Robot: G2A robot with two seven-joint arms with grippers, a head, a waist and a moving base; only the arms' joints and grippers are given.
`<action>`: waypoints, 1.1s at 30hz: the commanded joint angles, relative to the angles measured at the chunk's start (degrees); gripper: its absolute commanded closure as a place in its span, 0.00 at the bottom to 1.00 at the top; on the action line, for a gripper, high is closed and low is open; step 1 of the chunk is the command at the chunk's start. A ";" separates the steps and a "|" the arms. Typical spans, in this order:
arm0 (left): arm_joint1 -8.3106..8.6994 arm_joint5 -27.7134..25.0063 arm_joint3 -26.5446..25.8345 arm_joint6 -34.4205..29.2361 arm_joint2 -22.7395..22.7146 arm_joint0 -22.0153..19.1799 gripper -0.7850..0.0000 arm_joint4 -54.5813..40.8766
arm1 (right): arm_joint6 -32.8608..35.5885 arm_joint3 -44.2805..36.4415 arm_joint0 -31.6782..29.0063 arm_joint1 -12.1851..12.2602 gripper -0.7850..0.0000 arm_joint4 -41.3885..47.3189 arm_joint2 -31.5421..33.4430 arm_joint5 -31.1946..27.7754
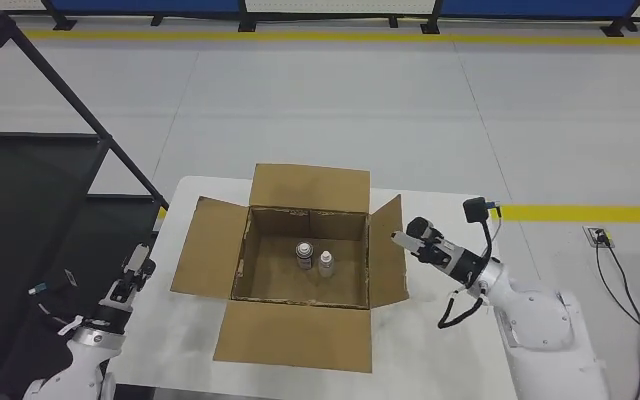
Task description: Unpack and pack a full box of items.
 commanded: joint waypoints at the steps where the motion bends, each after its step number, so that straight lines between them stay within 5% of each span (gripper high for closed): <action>1: 0.18 0.31 0.84 -2.81 0.57 -0.57 0.00 0.12 | 3.00 1.41 1.17 0.20 0.00 2.33 -1.10 -1.54; 9: 0.36 -2.21 -1.63 -7.33 3.56 -0.30 0.00 0.40 | 7.94 6.73 7.84 0.40 0.00 7.91 -6.71 -4.33; 21: 0.54 -2.39 -10.90 -10.89 6.83 0.98 0.00 0.03 | 6.78 18.89 20.24 -1.19 0.00 6.35 -19.87 -0.27; 33: 0.55 2.45 -8.53 -14.54 15.50 -5.06 0.00 5.43 | -0.22 30.69 27.17 -2.97 0.00 4.23 -26.86 0.93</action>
